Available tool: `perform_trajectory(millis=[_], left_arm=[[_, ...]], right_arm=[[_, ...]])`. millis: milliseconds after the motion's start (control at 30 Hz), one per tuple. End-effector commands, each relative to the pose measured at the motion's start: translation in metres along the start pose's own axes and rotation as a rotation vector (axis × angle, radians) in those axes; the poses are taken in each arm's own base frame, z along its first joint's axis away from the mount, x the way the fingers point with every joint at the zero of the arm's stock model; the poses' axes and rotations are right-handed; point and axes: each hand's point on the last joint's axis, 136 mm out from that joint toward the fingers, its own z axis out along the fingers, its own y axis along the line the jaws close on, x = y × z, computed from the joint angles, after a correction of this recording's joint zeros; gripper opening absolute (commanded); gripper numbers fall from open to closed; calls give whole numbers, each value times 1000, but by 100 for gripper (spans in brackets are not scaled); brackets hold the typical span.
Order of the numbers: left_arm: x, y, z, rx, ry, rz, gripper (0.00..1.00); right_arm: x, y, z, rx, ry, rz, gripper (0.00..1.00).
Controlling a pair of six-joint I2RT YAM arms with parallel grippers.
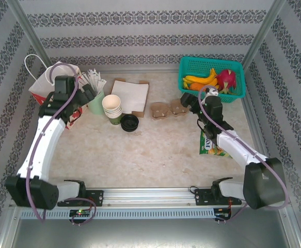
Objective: Pack the takeout coffee
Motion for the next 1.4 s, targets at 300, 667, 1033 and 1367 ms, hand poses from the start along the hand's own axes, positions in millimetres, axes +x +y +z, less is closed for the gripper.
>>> perform_trajectory(millis=[300, 667, 1033, 1367], left_arm=[[60, -36, 40, -72, 386, 234, 76], [70, -42, 67, -90, 462, 271, 35], [73, -43, 72, -92, 482, 282, 11], [65, -51, 65, -54, 448, 274, 0]], right_arm=[[20, 77, 27, -178, 139, -81, 98], [33, 89, 34, -187, 180, -126, 98], [30, 88, 32, -167, 169, -137, 98], [26, 90, 28, -161, 160, -146, 98]])
